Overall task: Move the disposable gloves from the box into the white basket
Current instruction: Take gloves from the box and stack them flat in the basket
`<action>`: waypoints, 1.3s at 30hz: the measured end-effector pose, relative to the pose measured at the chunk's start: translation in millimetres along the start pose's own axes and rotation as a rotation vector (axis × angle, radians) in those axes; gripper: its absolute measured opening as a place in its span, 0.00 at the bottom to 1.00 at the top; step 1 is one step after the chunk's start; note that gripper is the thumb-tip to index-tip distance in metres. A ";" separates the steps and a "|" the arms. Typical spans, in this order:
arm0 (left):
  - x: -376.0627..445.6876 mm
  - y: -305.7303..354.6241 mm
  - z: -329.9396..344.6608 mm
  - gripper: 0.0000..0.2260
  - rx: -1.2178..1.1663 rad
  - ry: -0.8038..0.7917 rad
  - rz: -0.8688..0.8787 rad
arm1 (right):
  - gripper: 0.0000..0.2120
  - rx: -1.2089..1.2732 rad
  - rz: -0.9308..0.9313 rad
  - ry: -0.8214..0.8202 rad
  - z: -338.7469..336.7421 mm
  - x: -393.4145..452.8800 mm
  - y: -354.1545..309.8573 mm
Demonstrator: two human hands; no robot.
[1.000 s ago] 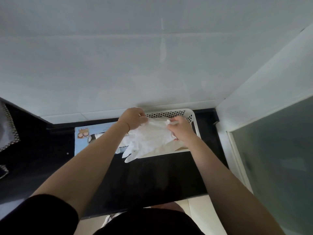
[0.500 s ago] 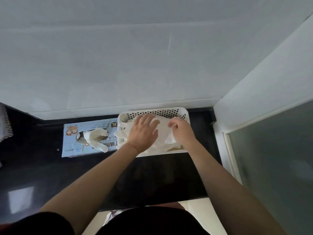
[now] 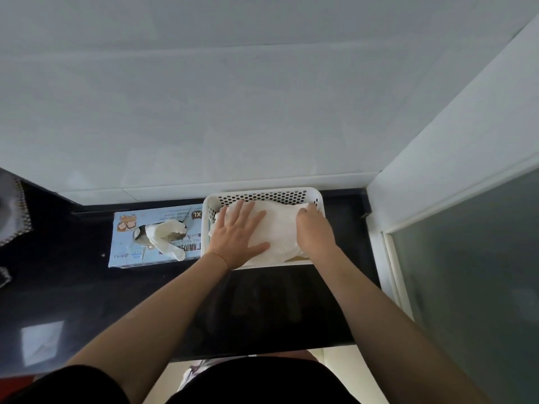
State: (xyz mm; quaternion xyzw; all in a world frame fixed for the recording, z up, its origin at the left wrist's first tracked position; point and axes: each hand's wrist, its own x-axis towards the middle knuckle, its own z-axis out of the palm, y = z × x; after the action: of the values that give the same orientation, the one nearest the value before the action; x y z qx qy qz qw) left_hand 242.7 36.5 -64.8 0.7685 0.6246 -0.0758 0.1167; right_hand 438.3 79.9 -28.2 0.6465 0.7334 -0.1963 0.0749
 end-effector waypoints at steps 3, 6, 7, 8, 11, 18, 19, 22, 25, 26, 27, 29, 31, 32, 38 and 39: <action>3.1 -2.5 5.3 0.42 0.020 -0.042 -0.002 | 0.14 -0.033 -0.012 0.030 8.0 3.7 -0.2; 8.4 -5.6 12.0 0.45 0.048 -0.102 0.003 | 0.17 -0.063 -0.031 0.050 19.5 4.9 0.0; 10.2 -6.3 15.0 0.46 0.055 -0.121 0.009 | 0.18 -0.055 -0.023 0.040 24.1 5.3 -0.6; 12.0 -7.1 17.7 0.47 0.059 -0.138 0.012 | 0.19 -0.044 -0.013 0.024 27.1 6.8 -1.9; 14.9 -6.5 23.3 0.48 0.067 -0.155 0.011 | 0.17 -0.027 0.032 -0.020 33.6 9.8 -6.7; 18.0 -5.0 28.5 0.46 0.105 -0.195 0.001 | 0.17 0.019 0.136 0.002 35.9 19.0 -10.6; 18.4 -4.8 28.4 0.46 0.106 -0.204 0.002 | 0.18 -0.027 0.148 -0.009 35.9 20.4 -11.2; 19.9 -5.2 26.9 0.46 0.089 -0.223 0.004 | 0.25 -0.131 0.149 -0.043 31.4 17.8 -16.7; 20.5 -3.5 13.2 0.47 0.103 -0.248 0.024 | 0.24 -0.212 0.121 -0.071 19.0 11.4 -24.3; 18.4 -2.1 6.2 0.46 0.092 -0.240 0.035 | 0.21 -0.193 0.132 -0.056 12.0 9.5 -28.9; 14.4 -1.1 -2.3 0.44 0.069 -0.218 0.049 | 0.19 -0.155 0.134 -0.028 4.8 7.3 -35.8; 3.1 -9.6 -21.7 0.35 -0.009 -0.071 0.086 | 0.19 -0.071 0.124 0.050 -8.8 4.5 -61.7; -9.5 -22.0 -33.5 0.22 -0.130 0.164 0.095 | 0.22 -0.005 0.097 0.095 -18.5 1.9 -88.1; -21.1 -40.6 -39.0 0.16 -0.175 0.284 0.061 | 0.22 0.014 0.058 0.104 -22.7 -0.2 -111.8; -65.4 -123.1 -43.7 0.12 -0.258 0.291 -0.404 | 0.13 0.142 -0.162 -0.024 -9.2 -6.7 -193.9; -69.7 -133.9 -42.9 0.14 -0.275 0.227 -0.462 | 0.10 0.178 -0.170 -0.052 -5.0 -7.6 -203.1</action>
State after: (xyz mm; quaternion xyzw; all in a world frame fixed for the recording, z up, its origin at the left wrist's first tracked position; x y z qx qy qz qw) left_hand 96.0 8.4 -16.6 0.5865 0.7964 0.0717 0.1287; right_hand 241.6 57.2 18.0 0.5808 0.7631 -0.2830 0.0193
